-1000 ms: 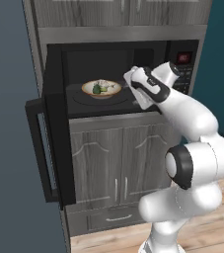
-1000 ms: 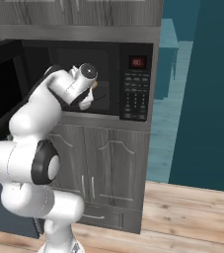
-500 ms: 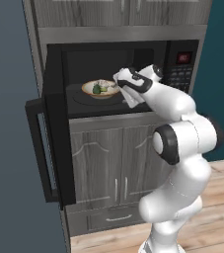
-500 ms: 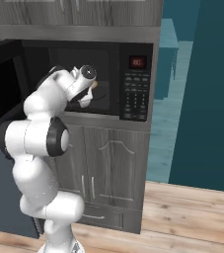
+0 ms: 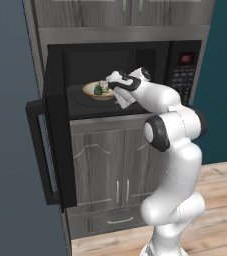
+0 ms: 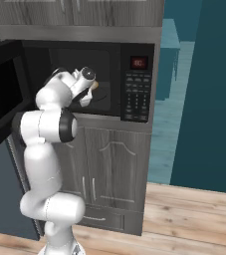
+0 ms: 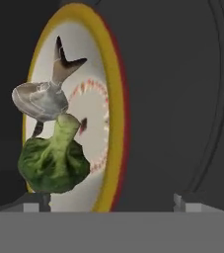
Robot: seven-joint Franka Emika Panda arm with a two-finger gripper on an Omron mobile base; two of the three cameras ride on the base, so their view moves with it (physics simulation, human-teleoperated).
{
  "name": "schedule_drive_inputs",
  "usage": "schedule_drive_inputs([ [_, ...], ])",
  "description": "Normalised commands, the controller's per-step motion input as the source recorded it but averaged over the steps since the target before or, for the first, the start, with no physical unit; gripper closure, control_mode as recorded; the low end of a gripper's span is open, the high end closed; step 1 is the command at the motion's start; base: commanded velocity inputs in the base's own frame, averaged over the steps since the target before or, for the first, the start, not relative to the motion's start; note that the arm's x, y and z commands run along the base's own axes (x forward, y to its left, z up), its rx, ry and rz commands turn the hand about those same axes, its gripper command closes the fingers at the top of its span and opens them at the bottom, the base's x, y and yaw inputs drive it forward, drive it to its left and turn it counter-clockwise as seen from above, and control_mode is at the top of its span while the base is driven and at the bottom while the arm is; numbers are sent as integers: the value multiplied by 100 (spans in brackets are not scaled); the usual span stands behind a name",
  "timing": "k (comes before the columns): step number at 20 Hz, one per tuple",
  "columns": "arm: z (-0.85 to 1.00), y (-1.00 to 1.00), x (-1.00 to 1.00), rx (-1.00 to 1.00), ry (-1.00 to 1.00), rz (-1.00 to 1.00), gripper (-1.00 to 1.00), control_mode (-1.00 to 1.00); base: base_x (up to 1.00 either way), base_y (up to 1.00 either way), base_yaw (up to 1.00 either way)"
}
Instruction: The microwave is finished heating the fish and broccoli. Take the bowl containing the food and place it on the dining counter.
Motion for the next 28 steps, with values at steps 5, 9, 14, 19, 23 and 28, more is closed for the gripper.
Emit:
schedule_drive_inputs([
  [5, -15, 7, 61, 0, 2, 0, -100, -100, 0, 0, 0],
  [9, -15, 3, 36, 0, 1, 0, -100, -100, 0, 0, 0],
  [14, -44, 15, 5, -4, 5, 0, 100, -100, 0, 0, 0],
  [19, -6, 2, 1, 0, 0, 0, 100, -100, 0, 0, 0],
  [23, 0, 0, 0, 0, 0, 0, 100, -100, 0, 0, 0],
  [28, 0, 0, -32, 0, -1, 0, 100, -100, 0, 0, 0],
])
